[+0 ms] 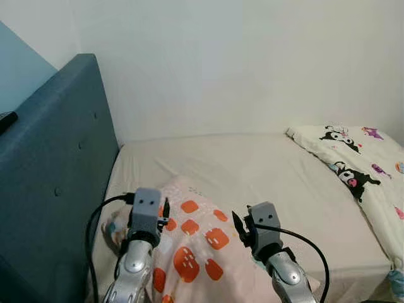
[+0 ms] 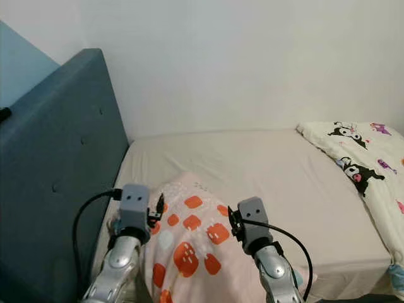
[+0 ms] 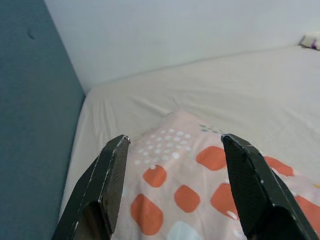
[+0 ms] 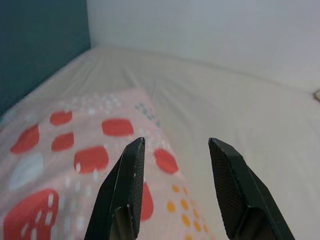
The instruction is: Clean up the room
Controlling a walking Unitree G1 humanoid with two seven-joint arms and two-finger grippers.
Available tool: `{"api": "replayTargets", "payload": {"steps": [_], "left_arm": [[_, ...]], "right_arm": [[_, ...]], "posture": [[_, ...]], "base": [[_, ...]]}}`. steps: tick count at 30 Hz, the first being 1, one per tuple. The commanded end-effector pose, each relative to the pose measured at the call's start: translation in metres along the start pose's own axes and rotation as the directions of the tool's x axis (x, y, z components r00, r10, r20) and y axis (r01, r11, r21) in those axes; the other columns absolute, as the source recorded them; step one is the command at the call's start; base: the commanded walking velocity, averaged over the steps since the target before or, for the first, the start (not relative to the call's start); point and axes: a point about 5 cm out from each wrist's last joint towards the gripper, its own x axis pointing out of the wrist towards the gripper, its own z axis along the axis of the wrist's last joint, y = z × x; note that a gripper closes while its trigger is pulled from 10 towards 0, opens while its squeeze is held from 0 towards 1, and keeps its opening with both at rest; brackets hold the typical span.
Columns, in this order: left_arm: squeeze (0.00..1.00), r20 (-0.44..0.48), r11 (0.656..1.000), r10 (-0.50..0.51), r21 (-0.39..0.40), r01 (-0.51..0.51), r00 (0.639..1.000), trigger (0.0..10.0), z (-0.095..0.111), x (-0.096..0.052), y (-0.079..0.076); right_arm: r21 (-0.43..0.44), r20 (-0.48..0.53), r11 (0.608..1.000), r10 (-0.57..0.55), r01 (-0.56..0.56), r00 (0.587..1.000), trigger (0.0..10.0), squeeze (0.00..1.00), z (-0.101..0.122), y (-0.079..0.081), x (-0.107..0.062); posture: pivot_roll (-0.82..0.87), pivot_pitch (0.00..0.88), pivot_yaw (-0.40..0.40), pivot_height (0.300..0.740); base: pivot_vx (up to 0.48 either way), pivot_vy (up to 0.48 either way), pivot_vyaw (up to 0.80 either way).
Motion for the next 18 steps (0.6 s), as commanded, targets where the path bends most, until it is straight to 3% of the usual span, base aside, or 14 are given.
{"api": "replayTargets", "payload": {"steps": [1,6,10,18], "left_arm": [[0.00,-0.001,1.000,-0.006,-0.003,0.006,1.000,10.0,-0.002,-0.002,-0.006],[0.00,0.021,1.000,-0.011,-0.023,0.011,1.000,10.0,0.000,-0.001,-0.008],[0.00,0.070,0.998,-0.047,-0.026,0.049,0.996,10.0,0.009,0.001,-0.006],[0.00,0.015,0.997,-0.058,-0.046,0.059,0.998,10.0,-0.001,-0.007,0.000]], "right_arm": [[-0.009,-0.024,1.000,-0.003,0.002,1.000,10.0,0.00,-0.002,0.000,-0.002],[0.013,-0.022,1.000,-0.013,0.013,1.000,10.0,0.00,-0.002,-0.001,-0.003],[0.072,0.084,0.995,-0.075,0.069,0.994,10.0,0.00,0.013,-0.009,-0.007],[0.078,0.062,0.988,-0.138,0.133,0.989,10.0,0.00,0.016,-0.016,-0.010]], "posture": [[-0.09,0.000,-0.047,0.740],[-0.09,0.000,-0.049,0.740],[-0.09,0.000,-0.047,0.740],[-0.09,0.000,-0.043,0.740]], "base": [[0.000,0.000,0.00],[0.000,0.000,0.00],[0.000,0.000,0.00],[0.000,0.000,0.00]]}}
